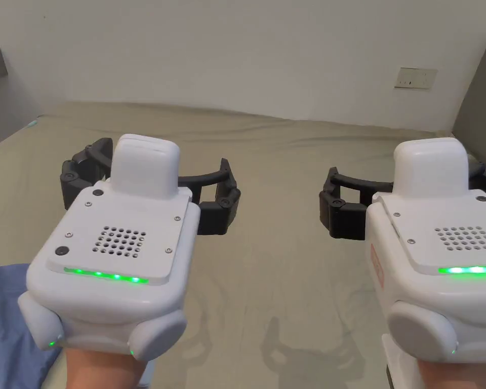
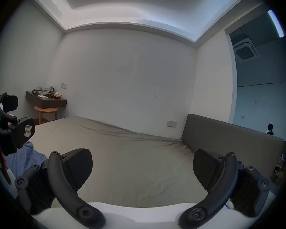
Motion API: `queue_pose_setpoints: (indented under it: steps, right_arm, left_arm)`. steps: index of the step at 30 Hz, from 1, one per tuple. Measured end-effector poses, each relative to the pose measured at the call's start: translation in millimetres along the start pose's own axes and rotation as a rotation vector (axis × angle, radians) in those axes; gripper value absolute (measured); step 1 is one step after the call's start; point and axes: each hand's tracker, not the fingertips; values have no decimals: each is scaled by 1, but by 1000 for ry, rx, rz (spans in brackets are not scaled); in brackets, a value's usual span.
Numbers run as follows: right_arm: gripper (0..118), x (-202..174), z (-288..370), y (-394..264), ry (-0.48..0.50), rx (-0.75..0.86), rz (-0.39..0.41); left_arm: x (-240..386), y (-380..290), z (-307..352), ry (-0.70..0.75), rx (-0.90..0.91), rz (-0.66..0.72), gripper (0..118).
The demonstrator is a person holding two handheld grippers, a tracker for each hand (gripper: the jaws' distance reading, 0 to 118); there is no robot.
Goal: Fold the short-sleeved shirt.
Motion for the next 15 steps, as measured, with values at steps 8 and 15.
queue_pose_setpoints:
  steps: [8,15]
  right_arm:
    - [118,-2,4,-2,68,1,-20]
    - [116,-3,8,4,111,13,-45]
  left_arm:
    - [-1,3,0,15,-19,-2,118]
    - [4,5,3,5,-12,-15,112]
